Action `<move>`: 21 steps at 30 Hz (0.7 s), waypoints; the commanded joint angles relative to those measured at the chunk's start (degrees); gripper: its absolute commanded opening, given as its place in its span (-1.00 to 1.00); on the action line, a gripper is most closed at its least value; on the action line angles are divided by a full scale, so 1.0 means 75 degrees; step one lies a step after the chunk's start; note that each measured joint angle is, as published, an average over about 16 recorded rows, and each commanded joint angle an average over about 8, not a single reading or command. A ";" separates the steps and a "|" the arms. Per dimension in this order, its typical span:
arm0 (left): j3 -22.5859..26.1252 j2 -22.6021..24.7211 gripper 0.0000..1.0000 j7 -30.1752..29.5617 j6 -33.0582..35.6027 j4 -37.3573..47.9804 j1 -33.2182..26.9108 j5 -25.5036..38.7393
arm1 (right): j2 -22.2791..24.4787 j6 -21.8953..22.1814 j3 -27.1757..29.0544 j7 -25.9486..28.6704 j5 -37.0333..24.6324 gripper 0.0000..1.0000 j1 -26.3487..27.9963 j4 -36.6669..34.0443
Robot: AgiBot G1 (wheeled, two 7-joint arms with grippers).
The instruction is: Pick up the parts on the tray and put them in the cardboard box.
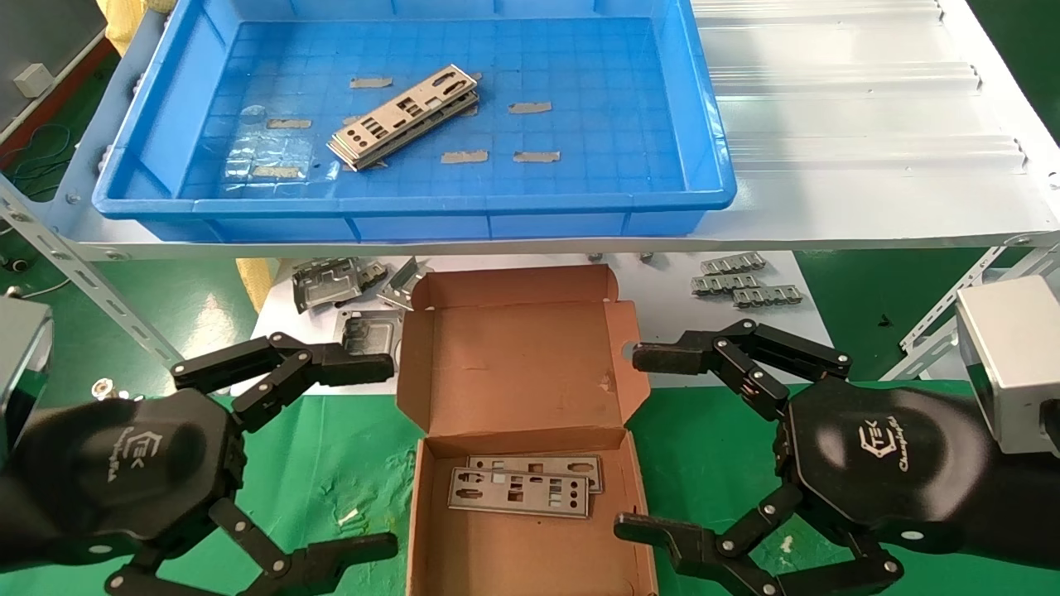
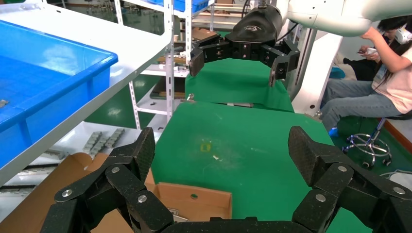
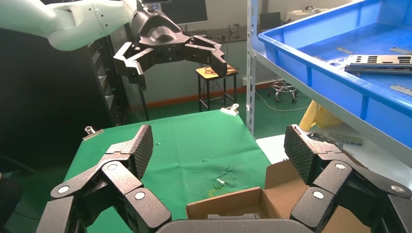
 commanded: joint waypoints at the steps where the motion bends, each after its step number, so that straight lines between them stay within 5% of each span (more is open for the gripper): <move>1: 0.0000 0.0000 1.00 0.0000 0.0000 0.0000 0.0000 0.0000 | 0.0000 0.0000 0.0000 0.0000 0.0000 1.00 0.0000 0.0000; 4: 0.0000 0.0000 1.00 0.0000 0.0000 0.0000 0.0000 0.0000 | 0.0000 0.0000 0.0000 0.0000 0.0000 0.82 0.0000 0.0000; 11: 0.0000 0.0000 1.00 0.0000 0.0000 0.0000 0.0000 0.0000 | 0.0000 0.0000 0.0000 0.0000 0.0000 -0.90 0.0000 0.0000; 21: 0.0000 0.0000 1.00 0.0000 0.0000 0.0000 0.0000 0.0000 | 0.0000 0.0000 0.0000 0.0000 0.0000 -1.00 0.0000 0.0000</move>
